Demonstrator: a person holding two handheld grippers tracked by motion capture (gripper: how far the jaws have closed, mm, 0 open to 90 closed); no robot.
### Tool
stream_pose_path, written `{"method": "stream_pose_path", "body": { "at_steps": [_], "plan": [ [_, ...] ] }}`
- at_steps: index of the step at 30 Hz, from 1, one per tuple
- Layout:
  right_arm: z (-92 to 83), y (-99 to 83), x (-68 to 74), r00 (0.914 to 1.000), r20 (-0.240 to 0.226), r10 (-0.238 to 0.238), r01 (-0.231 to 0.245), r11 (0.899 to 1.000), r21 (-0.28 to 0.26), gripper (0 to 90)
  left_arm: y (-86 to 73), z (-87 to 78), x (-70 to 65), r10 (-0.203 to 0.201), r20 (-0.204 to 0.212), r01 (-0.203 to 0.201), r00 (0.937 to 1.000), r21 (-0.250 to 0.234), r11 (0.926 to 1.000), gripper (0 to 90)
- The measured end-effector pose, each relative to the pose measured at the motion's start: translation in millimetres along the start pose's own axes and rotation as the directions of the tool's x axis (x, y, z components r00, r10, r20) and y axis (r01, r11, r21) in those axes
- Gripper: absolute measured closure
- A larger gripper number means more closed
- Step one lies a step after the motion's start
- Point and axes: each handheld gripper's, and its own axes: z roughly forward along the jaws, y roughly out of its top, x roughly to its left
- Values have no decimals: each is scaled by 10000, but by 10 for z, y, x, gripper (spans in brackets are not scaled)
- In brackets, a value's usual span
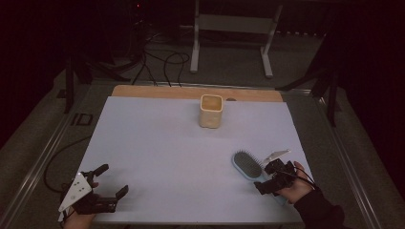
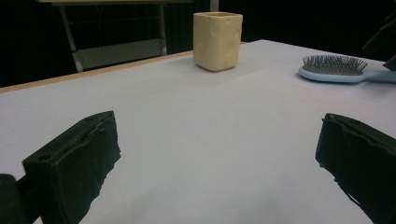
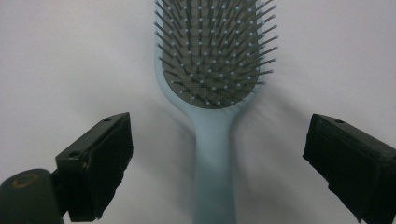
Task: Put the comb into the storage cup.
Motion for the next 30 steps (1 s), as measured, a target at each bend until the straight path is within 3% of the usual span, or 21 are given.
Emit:
{"method": "stream_pose_path", "body": {
  "at_steps": [6,10,12,16,21,25,26,30],
  "plan": [
    [53,27,-5,9989,101,-453,448,9979,459,86,0,0,3,-8,6,8,10000,-7,10000,0],
    [104,49,6,9966,46,-818,811,9928,882,138,-1,-2,2,-12,-12,12,10000,3,10000,0],
    [123,59,-7,9971,-283,-709,735,9917,1054,148,1,-4,9,-78,-35,78,10000,-19,10000,0],
    [153,62,-14,9975,-507,-497,565,9882,1424,133,0,-6,6,-61,-28,61,10000,-8,10000,0],
    [160,68,-30,9980,-589,-240,319,9900,1372,149,-1,-2,5,-49,0,49,10000,8,10000,0],
    [190,71,-41,9984,-544,-147,232,9870,1590,193,2,-10,11,-114,-47,113,9999,-48,9999,0],
    [209,75,-33,9988,-480,-34,114,9857,1679,252,1,-11,11,-99,-57,98,9999,-35,9999,0],
    [228,81,-39,9988,-490,48,39,9844,1761,333,3,-5,8,-86,-40,86,10000,-29,10000,0]
  ]
}}
